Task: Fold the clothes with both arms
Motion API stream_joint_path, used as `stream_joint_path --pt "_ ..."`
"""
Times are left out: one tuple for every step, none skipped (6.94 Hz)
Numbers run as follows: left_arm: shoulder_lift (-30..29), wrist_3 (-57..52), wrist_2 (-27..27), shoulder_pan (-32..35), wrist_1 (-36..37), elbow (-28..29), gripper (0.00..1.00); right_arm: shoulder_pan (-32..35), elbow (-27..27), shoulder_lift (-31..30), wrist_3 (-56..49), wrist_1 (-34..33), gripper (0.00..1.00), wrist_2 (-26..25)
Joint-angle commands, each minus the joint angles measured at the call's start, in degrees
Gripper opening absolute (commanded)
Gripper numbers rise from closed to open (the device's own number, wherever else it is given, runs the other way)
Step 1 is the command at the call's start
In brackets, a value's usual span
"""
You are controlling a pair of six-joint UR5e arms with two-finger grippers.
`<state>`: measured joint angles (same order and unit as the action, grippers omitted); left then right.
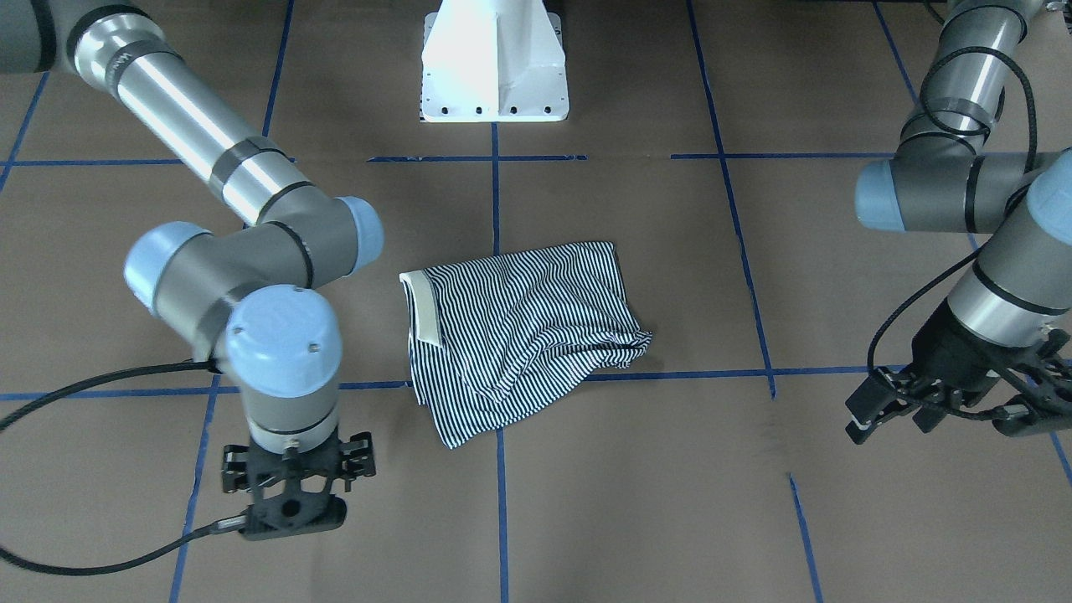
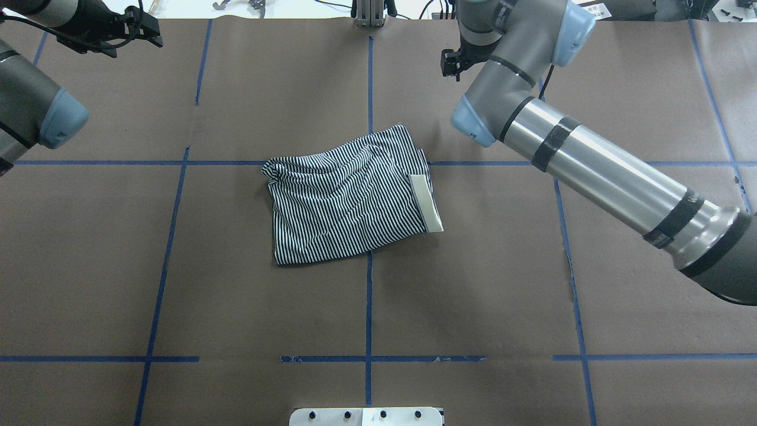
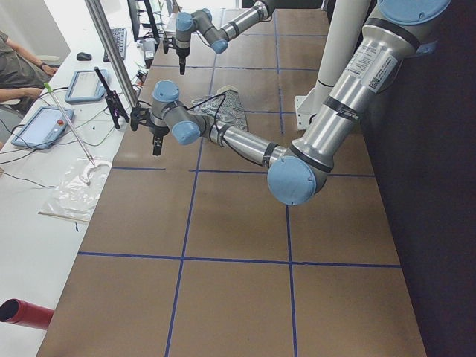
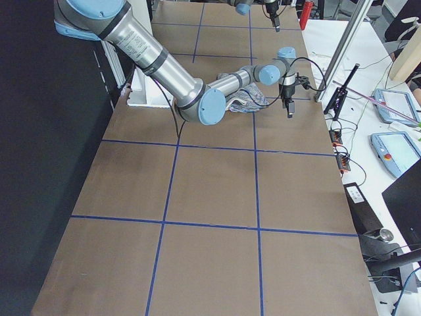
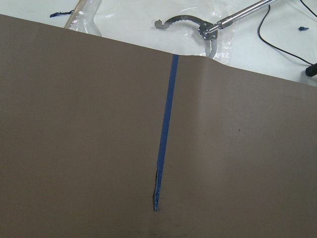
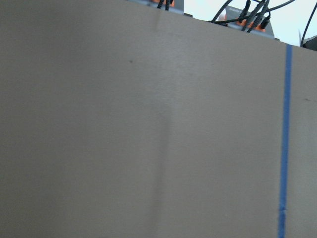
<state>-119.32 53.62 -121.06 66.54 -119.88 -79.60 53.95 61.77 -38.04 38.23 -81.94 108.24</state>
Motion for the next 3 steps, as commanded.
stream_joint_path --pt "5.91 -19.31 -5.39 9.34 0.43 -3.16 1.00 12.95 13.74 -14.70 -11.45 -0.41 1.00 15.08" --pt "10.29 -33.79 -5.41 14.18 5.65 -6.06 1.00 20.33 19.90 -22.09 -18.38 -2.33 1.00 21.07" --pt "10.95 -47.16 -5.32 18.14 12.93 -7.31 1.00 23.36 28.66 -32.61 -24.20 -4.79 1.00 23.05"
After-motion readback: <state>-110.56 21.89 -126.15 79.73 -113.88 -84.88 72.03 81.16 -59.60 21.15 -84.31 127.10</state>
